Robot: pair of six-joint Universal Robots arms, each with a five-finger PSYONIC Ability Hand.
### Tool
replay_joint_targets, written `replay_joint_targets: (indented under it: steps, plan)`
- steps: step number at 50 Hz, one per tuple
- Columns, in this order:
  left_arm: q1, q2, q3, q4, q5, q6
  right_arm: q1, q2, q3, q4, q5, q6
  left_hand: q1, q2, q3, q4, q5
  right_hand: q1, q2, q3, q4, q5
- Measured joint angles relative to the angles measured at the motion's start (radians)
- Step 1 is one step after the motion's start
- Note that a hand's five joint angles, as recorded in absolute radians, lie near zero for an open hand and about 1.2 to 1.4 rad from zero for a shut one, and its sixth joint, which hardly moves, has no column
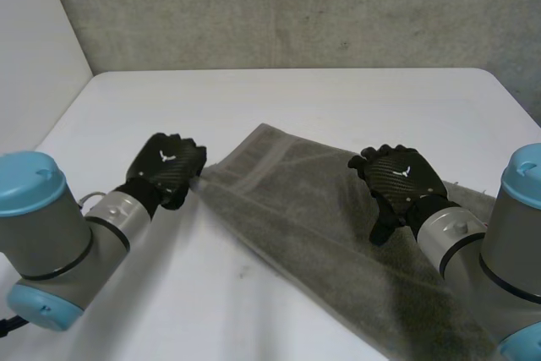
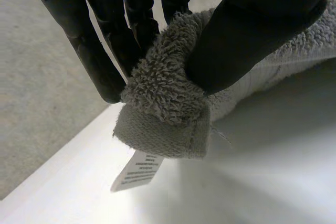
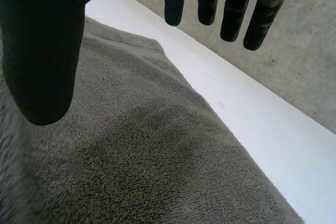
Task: Fold the towel.
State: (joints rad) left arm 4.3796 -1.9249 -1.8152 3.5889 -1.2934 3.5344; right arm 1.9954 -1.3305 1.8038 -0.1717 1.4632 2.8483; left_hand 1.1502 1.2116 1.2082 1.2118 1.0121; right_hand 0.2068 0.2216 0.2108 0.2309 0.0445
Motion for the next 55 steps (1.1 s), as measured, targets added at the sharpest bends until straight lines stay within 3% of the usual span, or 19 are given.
replay_joint_targets:
  steps: [4,11,15,16,21,27,35,55]
  plan:
    - [0.013,0.019,0.003,0.001,-0.019,-0.043,-0.001,-0.013,0.0,0.062,0.0,-0.013,0.001,0.003,0.002,0.002,0.0,0.0,0.0,0.0,0.0,0.0]
    - [0.045,0.013,0.042,-0.007,-0.16,-0.067,-0.025,-0.054,0.016,0.373,-0.005,-0.023,0.001,0.004,0.003,0.004,0.0,0.0,0.0,0.0,0.0,0.0]
    - [0.048,0.005,0.053,-0.009,-0.193,-0.065,-0.035,-0.067,0.036,0.403,-0.007,-0.019,0.001,0.004,0.003,0.005,0.008,0.0,0.0,0.0,0.0,0.0]
    - [0.051,-0.015,0.074,-0.009,-0.241,-0.06,-0.051,-0.099,0.086,0.41,-0.011,-0.014,0.001,0.004,0.004,0.005,0.008,0.0,0.0,0.0,0.0,0.0]
    - [0.06,-0.047,0.11,-0.01,-0.283,-0.055,-0.059,-0.136,0.139,0.378,-0.019,-0.012,0.001,0.004,0.004,0.005,0.008,0.0,0.0,0.0,0.0,0.0]
    - [0.101,-0.096,0.168,-0.01,-0.32,-0.054,-0.05,-0.179,0.193,0.33,-0.09,-0.019,0.001,0.004,0.004,0.005,0.008,0.0,0.0,0.0,0.0,0.0]
    - [0.151,-0.125,0.198,-0.011,-0.347,-0.055,0.033,-0.173,0.23,0.276,-0.152,-0.026,0.001,0.004,0.004,0.005,0.008,0.0,0.0,0.0,0.0,0.0]
    - [0.163,-0.128,0.186,-0.014,-0.351,-0.055,0.277,-0.062,0.305,0.013,-0.102,-0.027,0.001,0.004,0.004,0.005,0.007,0.0,0.0,0.0,0.0,0.0]
